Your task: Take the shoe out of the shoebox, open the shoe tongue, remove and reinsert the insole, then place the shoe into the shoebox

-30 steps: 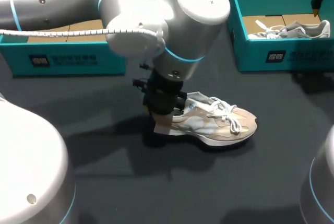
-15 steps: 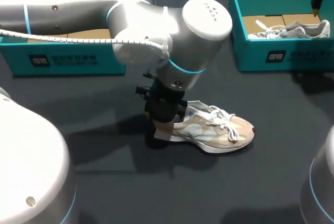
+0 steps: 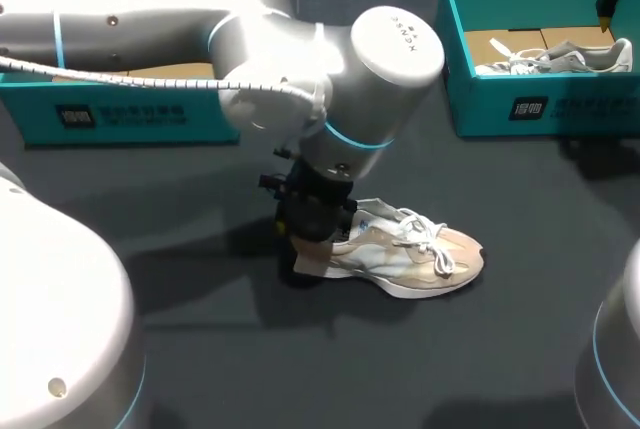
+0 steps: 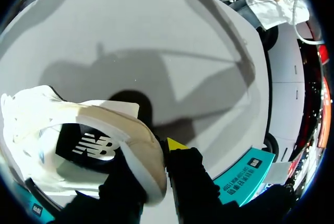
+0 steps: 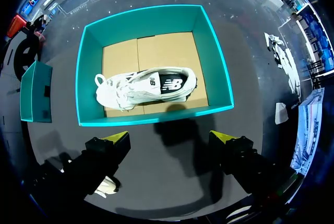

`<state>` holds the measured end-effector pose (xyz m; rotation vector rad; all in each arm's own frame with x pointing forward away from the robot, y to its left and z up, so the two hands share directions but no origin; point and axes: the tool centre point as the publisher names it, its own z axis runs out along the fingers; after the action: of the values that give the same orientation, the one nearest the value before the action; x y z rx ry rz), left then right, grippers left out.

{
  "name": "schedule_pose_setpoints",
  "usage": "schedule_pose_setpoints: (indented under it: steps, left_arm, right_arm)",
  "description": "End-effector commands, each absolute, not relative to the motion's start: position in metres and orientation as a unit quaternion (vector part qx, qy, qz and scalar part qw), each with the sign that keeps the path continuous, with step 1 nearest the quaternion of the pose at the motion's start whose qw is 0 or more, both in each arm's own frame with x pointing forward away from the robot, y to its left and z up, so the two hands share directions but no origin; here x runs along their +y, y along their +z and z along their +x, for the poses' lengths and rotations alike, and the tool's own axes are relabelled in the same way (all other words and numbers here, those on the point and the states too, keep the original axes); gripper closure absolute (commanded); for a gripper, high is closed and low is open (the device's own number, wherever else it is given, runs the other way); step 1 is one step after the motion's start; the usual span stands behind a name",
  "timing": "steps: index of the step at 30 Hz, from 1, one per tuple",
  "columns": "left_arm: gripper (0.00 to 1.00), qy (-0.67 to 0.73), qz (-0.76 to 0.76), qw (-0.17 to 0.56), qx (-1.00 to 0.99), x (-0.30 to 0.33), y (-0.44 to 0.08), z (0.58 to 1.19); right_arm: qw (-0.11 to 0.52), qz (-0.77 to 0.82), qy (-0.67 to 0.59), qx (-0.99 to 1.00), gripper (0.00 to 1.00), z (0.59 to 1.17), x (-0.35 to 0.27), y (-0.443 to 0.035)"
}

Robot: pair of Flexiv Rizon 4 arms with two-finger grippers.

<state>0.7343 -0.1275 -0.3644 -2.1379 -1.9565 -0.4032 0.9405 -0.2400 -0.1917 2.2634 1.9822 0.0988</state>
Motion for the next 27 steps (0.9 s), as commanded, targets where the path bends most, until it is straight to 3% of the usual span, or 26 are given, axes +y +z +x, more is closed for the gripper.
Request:
schedule_pose_setpoints:
  steps: [1, 7, 12, 16, 17, 18, 19, 27]
  left_arm:
    - [1.0, -0.137, -0.724, 0.115, -0.666, -0.131, -0.369, 0.735]
    - [1.0, -0.138, -0.721, 0.123, -0.668, -0.132, -0.375, 0.734]
    - [0.6, -0.135, -0.719, 0.125, -0.671, -0.132, -0.376, 0.734]
    - [0.54, -0.13, -0.718, 0.126, -0.672, -0.133, -0.374, 0.735]
    - [0.4, -0.127, -0.717, 0.128, -0.674, -0.133, -0.373, 0.736]
    - [0.09, -0.122, -0.716, 0.131, -0.675, -0.133, -0.371, 0.736]
    - [0.0, -0.117, -0.715, 0.133, -0.677, -0.133, -0.369, 0.737]
    - [0.0, -0.078, -0.711, 0.13, -0.686, -0.134, -0.345, 0.737]
  right_arm:
    - [0.066, 0.75, 0.033, 0.657, 0.0, 0.939, -0.24, -0.192]
    - [0.066, 0.75, 0.033, 0.657, 0.0, 0.939, -0.24, -0.192]
    - [0.066, 0.75, 0.033, 0.657, 0.0, 0.939, -0.24, -0.192]
    - [0.066, 0.75, 0.033, 0.657, 0.0, 0.939, -0.24, -0.192]
    - [0.066, 0.75, 0.033, 0.657, 0.0, 0.939, -0.24, -0.192]
    - [0.066, 0.75, 0.033, 0.657, 0.0, 0.939, -0.24, -0.192]
    - [0.066, 0.75, 0.033, 0.657, 0.0, 0.939, -0.24, -0.192]
    - [0.066, 0.75, 0.033, 0.657, 0.0, 0.939, -0.24, -0.192]
